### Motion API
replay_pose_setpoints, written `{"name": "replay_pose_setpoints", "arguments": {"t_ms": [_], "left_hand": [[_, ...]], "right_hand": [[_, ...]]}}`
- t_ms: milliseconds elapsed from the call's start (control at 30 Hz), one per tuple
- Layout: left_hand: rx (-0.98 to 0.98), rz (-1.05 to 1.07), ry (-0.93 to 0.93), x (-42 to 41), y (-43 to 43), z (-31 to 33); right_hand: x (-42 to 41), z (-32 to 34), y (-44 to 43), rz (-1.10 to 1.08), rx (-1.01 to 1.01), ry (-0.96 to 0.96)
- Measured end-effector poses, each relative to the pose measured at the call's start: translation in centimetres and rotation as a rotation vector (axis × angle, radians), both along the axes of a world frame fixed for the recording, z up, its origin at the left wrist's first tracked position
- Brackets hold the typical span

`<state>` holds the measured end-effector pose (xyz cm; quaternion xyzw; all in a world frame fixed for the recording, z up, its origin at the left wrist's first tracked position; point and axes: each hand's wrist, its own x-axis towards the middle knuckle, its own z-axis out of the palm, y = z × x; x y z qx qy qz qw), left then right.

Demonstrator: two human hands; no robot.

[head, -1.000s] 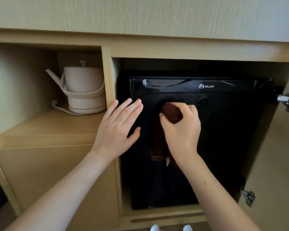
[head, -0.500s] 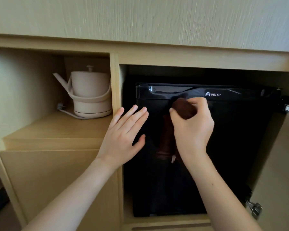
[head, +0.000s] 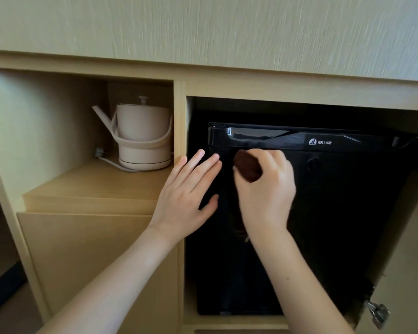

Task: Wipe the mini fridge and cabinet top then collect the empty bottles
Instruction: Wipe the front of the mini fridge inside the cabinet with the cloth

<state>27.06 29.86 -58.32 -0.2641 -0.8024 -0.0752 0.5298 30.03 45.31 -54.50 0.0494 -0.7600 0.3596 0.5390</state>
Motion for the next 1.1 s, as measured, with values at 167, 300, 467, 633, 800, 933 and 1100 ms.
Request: {"name": "replay_pose_setpoints", "arguments": {"t_ms": [167,300,467,633,800,933,1100], "left_hand": [[0.022,-0.002,0.024,0.1,-0.2,0.2],[0.012,0.025,0.037,0.0,-0.9,1.1],[0.003,0.020,0.040,-0.1,-1.1,1.3],[0.007,0.012,0.036,-0.2,-1.2,1.3],[-0.006,0.007,0.034,-0.1,-1.2,1.3],[-0.003,0.019,0.049,-0.2,-1.2,1.3],[-0.003,0.015,0.064,-0.2,-1.1,1.3]], "right_hand": [[-0.2,0.7,1.5,-0.013,-0.134,0.002],[-0.5,1.1,0.3,-0.056,-0.154,0.030],[-0.6,1.1,-0.2,0.002,0.039,0.047],[-0.5,1.6,-0.5,-0.035,-0.032,0.074],[-0.6,1.0,-0.5,0.040,0.025,0.043],[-0.4,0.6,0.1,0.015,-0.051,0.055],[-0.1,-4.6,-0.6,0.052,0.177,-0.038]]}}
